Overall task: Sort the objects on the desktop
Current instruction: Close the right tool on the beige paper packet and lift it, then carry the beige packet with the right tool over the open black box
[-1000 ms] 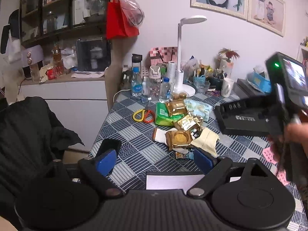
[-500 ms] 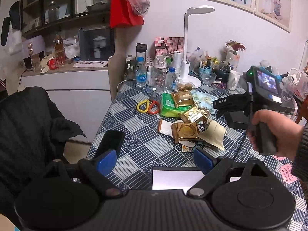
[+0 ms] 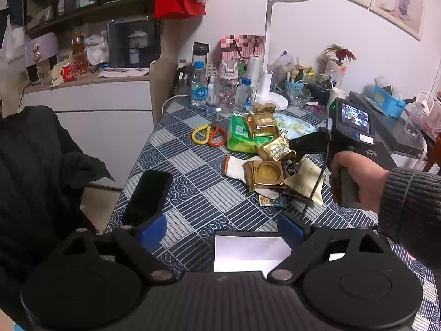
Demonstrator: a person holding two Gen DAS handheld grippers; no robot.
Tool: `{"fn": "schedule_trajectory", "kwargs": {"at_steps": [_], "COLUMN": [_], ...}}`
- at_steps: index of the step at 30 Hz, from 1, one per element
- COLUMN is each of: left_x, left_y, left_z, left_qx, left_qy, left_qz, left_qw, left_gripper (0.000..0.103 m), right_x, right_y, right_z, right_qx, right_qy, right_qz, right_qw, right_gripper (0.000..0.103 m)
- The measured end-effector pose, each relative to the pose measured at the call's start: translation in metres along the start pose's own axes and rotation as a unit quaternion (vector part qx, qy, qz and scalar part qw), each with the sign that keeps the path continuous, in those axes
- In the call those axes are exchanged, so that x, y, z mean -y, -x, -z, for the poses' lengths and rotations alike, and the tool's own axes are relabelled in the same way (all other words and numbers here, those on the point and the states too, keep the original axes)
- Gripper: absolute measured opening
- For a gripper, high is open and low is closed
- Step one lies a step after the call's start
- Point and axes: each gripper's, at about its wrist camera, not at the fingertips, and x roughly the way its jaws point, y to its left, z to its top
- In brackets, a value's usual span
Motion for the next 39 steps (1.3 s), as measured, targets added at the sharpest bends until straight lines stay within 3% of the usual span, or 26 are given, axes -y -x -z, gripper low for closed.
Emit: {"fn": "schedule_trajectory", "kwargs": {"at_steps": [8, 10, 12, 15, 32, 39], "left_x": [-0.003, -0.003, -0.003, -0.003, 0.008, 0.018], "left_y": [-0.01, -0.012, -0.014, -0.016, 0.015, 0.035], "left_z": [0.0, 0.0, 0.001, 0.002, 0.003, 0.007], "left_qx": [-0.009, -0.011, -0.014, -0.018, -0.001, 0.012], "left_qy": [0.007, 0.008, 0.008, 0.008, -0.003, -0.018], "left_qz": [0.004, 0.005, 0.004, 0.003, 0.02, 0.031], "left_qw": [0.9999, 0.9999, 0.9999, 0.9998, 0.9998, 0.9993], "left_gripper": [0.103, 0.103, 0.103, 0.103, 0.103, 0.103], "right_x": [-0.001, -0.001, 0.001, 0.004, 0.008, 0.001], "right_y": [-0.026, -0.032, -0.037, -0.036, 0.012, 0.043], "right_z": [0.002, 0.003, 0.006, 0.01, 0.012, 0.025], "right_qx": [-0.018, -0.021, -0.028, -0.022, 0.021, 0.047], "right_qy": [-0.026, -0.025, -0.029, -0.039, -0.014, 0.036], "right_qz": [0.007, 0.012, 0.014, 0.015, 0.02, 0.005], "right_qw": [0.999, 0.999, 0.999, 0.999, 0.999, 0.998], "right_gripper": [0.101, 0.095, 0.067, 0.06, 0.058, 0.058]}}
